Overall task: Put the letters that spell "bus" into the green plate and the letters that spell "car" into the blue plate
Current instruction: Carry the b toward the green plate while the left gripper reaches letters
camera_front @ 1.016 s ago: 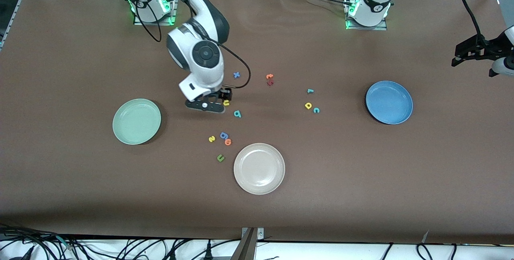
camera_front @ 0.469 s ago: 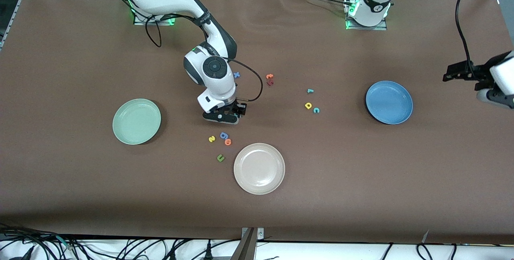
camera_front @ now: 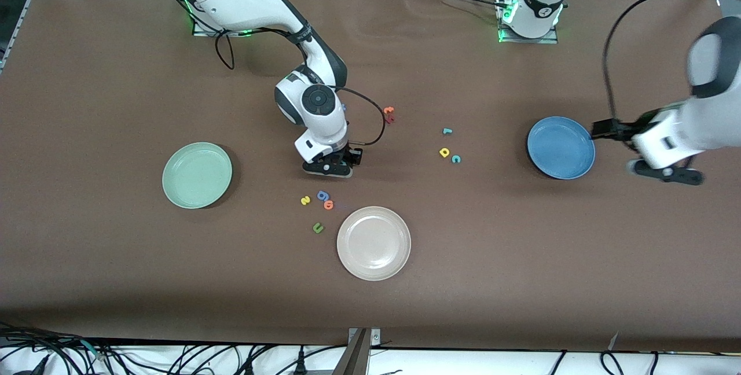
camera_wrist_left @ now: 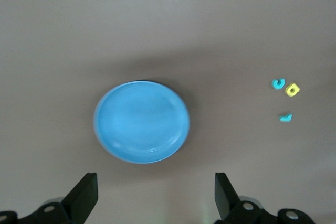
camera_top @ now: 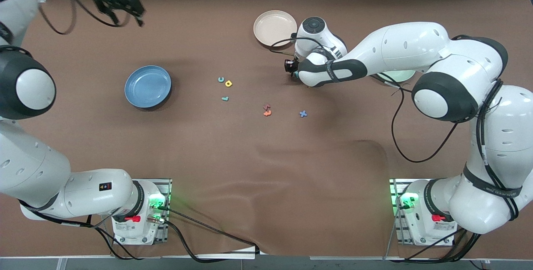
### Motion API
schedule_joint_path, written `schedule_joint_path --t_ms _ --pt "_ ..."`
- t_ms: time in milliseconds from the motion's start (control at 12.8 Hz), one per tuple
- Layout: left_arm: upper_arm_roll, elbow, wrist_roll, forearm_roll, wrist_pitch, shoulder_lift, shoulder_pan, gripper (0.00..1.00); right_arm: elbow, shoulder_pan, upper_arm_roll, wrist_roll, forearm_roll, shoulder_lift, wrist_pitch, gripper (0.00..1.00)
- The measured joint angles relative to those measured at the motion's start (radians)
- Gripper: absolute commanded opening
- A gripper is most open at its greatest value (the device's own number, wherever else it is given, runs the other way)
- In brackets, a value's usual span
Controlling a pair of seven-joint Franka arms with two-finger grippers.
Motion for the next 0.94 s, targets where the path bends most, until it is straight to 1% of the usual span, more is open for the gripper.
schedule_joint_path --t_ms 78,156,234,391,547,781,938 --pt "-0.005 -0.042 -0.057 0.0 0.043 0.0 -0.039 0.98 0.0 0.001 -0.001 0.0 0.0 0.0 0.0 0.19" --pt "-0.009 -0.087 -0.092 0.0 0.093 0.001 -0.077 0.98 0.003 0.001 -0.001 0.0 0.0 -0.001 0.001 0.13" --pt "-0.012 -0.138 -0.129 0.0 0.159 0.001 -0.118 0.98 0.007 0.002 -0.001 -0.001 0.0 -0.001 0.0 0.09" --pt "-0.014 -0.233 -0.25 0.0 0.305 0.004 -0.196 0.98 0.011 0.003 -0.001 -0.002 0.0 -0.008 -0.004 0.09" --pt "-0.014 -0.289 -0.384 0.0 0.419 0.022 -0.26 0.98 0.028 0.002 -0.009 -0.004 0.0 -0.015 -0.056 0.09" --pt "-0.013 -0.357 -0.441 0.0 0.613 0.066 -0.299 0.98 0.063 -0.01 -0.048 -0.075 -0.001 -0.096 -0.244 0.09" --pt "-0.012 -0.429 -0.447 0.0 0.762 0.096 -0.311 0.93 0.062 -0.02 -0.108 -0.189 -0.001 -0.165 -0.394 0.09"
